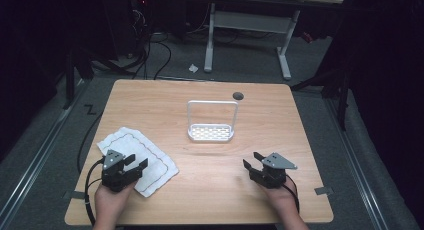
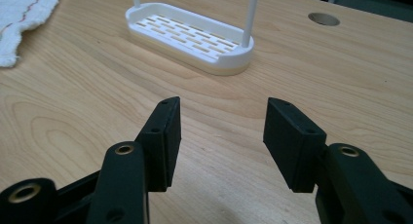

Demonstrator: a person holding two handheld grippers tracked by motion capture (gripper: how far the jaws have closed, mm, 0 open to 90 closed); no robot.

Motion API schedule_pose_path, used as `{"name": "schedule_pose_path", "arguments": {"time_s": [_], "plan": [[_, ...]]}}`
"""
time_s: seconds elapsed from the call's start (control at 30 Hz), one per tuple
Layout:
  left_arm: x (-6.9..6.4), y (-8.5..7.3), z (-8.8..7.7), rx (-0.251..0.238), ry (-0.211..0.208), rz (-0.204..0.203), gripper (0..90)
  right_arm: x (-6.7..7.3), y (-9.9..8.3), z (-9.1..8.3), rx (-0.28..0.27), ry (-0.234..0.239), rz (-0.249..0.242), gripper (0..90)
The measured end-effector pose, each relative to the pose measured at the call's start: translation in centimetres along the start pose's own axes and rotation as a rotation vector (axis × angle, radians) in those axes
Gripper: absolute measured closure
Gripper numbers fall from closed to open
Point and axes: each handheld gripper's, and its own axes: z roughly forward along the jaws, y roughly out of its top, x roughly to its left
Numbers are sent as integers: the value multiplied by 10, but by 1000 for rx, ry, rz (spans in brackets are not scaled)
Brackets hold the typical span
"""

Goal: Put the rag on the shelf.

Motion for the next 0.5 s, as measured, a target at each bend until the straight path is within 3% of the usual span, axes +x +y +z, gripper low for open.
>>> {"name": "schedule_pose_path", "arguments": {"time_s": [0.13,0.17,0.23,0.27,0.37,0.43,0.47,0.5], "plan": [[3,-4,2,18,2,-5,464,1,-1,2,19,-1,2,490],[5,-6,3,36,-27,-28,501,4,-2,2,12,-11,-11,511],[5,-7,3,44,-40,-27,552,5,-1,2,9,-11,-13,519],[1,-7,4,65,-26,-2,669,7,0,4,7,-6,-11,532],[-2,-7,8,103,7,34,861,9,1,7,10,-3,-14,534],[-3,-10,15,152,16,40,892,12,2,10,18,3,-25,541],[-7,-15,21,194,15,68,900,15,1,12,29,7,-35,546],[-10,-16,21,186,14,83,900,16,1,12,32,9,-40,548]]}}
